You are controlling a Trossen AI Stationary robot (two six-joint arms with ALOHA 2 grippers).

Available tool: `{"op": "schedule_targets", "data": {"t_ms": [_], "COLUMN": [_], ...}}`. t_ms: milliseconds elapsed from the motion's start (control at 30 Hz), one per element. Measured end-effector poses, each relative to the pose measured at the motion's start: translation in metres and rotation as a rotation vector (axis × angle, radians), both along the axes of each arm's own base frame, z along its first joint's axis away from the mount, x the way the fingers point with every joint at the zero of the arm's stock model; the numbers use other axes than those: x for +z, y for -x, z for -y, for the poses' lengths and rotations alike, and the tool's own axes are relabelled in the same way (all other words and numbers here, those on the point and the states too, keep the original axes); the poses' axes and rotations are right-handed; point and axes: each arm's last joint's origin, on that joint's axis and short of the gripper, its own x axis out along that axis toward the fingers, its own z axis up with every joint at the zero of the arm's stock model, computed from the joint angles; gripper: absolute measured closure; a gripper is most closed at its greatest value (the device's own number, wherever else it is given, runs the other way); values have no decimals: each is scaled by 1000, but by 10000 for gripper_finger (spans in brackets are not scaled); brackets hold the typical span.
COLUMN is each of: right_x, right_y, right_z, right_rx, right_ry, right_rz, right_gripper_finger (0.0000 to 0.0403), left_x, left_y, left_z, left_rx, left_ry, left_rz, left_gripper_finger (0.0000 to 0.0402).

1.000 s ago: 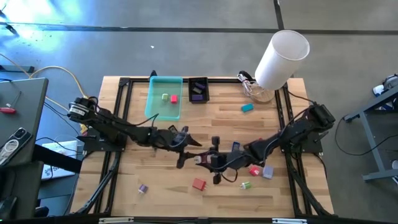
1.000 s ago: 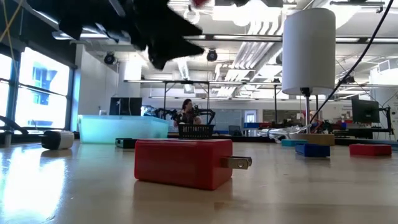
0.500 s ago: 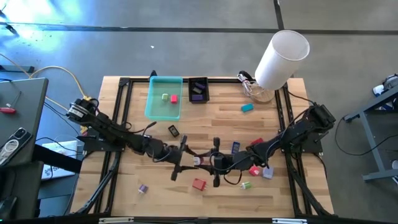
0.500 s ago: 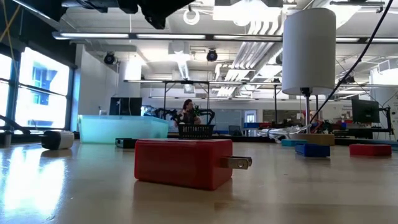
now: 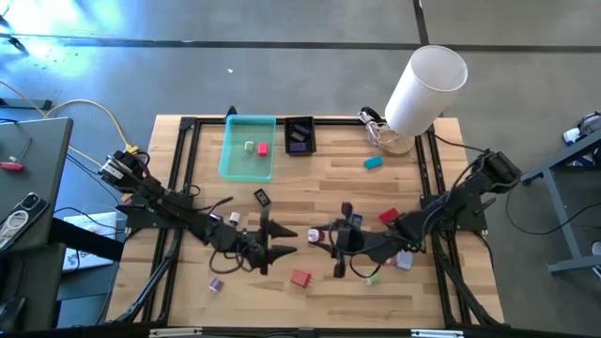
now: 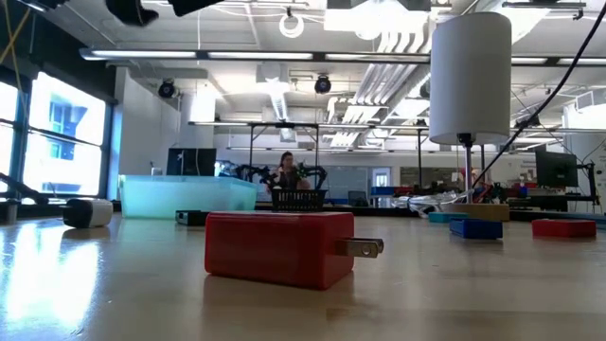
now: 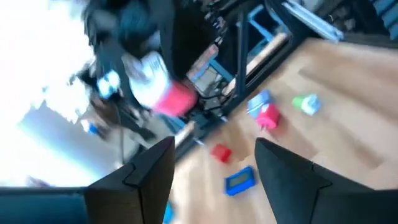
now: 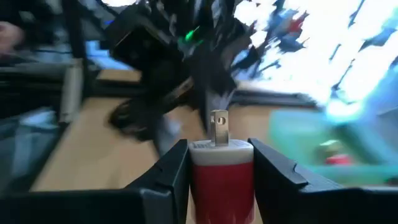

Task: Pick & Place Office items
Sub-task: Put the left pink charger adapter into the green bin

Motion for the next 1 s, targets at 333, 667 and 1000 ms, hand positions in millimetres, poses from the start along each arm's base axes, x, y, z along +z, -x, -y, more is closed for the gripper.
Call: {"op": "schedule_targets", "data": {"t_ms": [333,667,1000], "right_x": [-29,-41,-46], "right_y": [-22,-35,-43], "right_z": [27,48,61], "right_rx": [110,162,206], "right_ry": [-319,-494,-570], "right_rz": [-198,-281,-303], "right_gripper_finger": [280,280,279], "left_x": [1,-7,-26], "left_y": [0,-6,-15], "left_z": [0,-3,-4], "left_rx": [1,-66,-88], "left_ry": [-133,-111,-58], "left_rz": [7,-28,-87], "left_gripper_finger": [188,188,188]}}
